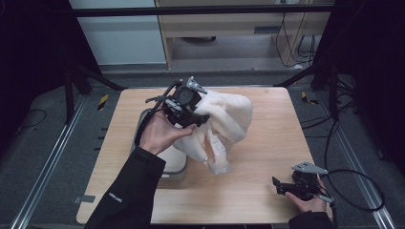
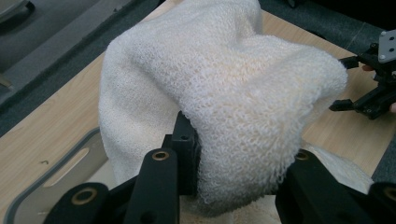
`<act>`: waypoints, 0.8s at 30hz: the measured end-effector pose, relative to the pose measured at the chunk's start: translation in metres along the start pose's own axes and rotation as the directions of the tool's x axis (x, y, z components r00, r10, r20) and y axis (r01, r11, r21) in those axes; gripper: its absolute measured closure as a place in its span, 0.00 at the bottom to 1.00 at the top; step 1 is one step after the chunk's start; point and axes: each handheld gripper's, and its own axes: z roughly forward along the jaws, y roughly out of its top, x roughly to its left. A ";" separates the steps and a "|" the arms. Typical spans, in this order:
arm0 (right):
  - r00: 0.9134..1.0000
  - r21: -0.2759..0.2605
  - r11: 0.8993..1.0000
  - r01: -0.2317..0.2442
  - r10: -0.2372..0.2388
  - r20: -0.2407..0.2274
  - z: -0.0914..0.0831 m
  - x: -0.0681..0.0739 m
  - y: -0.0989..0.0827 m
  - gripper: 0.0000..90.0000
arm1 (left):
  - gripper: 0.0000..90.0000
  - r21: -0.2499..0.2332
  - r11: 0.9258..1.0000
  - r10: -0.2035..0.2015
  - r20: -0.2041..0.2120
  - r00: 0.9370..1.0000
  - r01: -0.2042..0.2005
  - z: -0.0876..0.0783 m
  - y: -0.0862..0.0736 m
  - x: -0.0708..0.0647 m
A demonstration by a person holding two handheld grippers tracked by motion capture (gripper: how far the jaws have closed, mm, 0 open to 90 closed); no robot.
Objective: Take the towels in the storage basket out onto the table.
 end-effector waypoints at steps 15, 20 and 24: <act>1.000 -0.008 1.000 -0.001 0.001 0.004 -0.001 -0.001 0.000 0.06 | 0.76 0.038 0.999 0.033 0.038 0.999 -0.035 0.045 0.007 -0.017; 1.000 -0.008 1.000 -0.007 0.007 0.005 -0.002 -0.002 0.000 0.06 | 0.76 0.049 0.998 0.038 0.051 0.998 -0.041 0.061 0.007 -0.020; 1.000 -0.010 1.000 -0.009 0.009 0.006 -0.002 -0.002 0.000 0.06 | 0.75 0.053 0.998 0.035 0.063 0.997 -0.038 0.073 0.005 -0.022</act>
